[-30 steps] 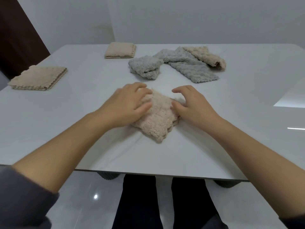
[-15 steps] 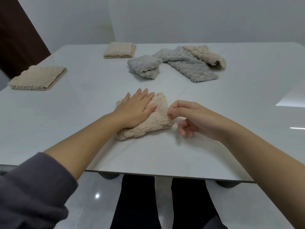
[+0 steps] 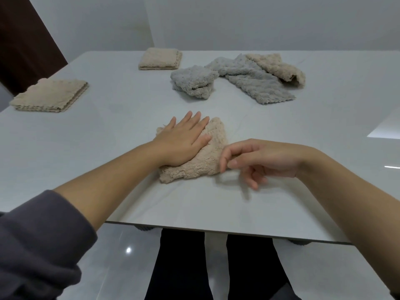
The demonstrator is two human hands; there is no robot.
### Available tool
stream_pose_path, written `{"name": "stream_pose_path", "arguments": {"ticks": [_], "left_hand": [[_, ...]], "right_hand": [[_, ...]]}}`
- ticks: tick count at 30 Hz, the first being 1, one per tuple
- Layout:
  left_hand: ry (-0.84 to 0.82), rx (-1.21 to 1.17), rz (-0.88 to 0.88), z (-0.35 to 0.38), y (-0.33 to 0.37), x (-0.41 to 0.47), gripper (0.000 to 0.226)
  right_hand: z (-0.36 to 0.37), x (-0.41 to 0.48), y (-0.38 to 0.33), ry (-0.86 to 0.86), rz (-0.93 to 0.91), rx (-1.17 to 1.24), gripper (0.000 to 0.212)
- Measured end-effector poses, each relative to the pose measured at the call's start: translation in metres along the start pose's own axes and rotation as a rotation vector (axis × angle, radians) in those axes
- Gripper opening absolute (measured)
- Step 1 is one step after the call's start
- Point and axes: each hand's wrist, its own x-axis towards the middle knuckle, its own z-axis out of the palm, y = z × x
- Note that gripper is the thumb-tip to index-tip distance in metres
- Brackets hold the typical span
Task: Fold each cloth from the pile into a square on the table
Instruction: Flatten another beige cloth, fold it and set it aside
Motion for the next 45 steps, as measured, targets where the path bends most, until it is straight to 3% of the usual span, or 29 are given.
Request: {"name": "stream_pose_path", "arguments": {"ticks": [12,14,18,20,25,30,35,39,42,45], "left_hand": [[0.06,0.012,0.006,0.003,0.001,-0.004,0.064],[0.073,0.019,-0.007,0.004,0.003,-0.005,0.064],[0.145,-0.028,-0.06,-0.006,0.008,-0.004,0.068],[0.154,-0.088,-0.119,-0.022,0.008,0.004,0.071],[-0.081,-0.222,-0.246,-0.056,0.012,0.016,0.056],[-0.184,-0.365,-0.257,-0.06,0.005,0.021,0.028],[-0.098,-0.583,-0.148,-0.059,-0.003,0.015,0.017],[-0.065,-0.749,-0.089,-0.061,-0.005,0.006,0.026],[-0.05,-0.786,-0.05,-0.061,-0.004,0.001,0.027],[0.057,-0.825,-0.023,-0.062,-0.002,-0.004,0.01]], "right_hand": [[-0.016,-0.028,0.008,0.051,0.058,0.015,0.025],[-0.021,-0.03,0.009,0.137,0.063,0.019,0.031],[-0.025,-0.013,0.008,0.526,0.046,-0.135,0.014],[-0.024,0.001,0.003,0.641,0.074,-0.178,0.017],[-0.017,0.021,-0.007,0.64,0.122,-0.244,0.029],[-0.016,0.03,-0.012,0.628,0.154,-0.358,0.033],[-0.015,0.036,-0.012,0.614,0.158,-0.419,0.04],[-0.014,0.038,-0.014,0.585,0.137,-0.477,0.044],[-0.011,0.038,-0.018,0.583,0.054,-0.337,0.023],[-0.01,0.039,-0.017,0.606,0.002,-0.175,0.027]]}}
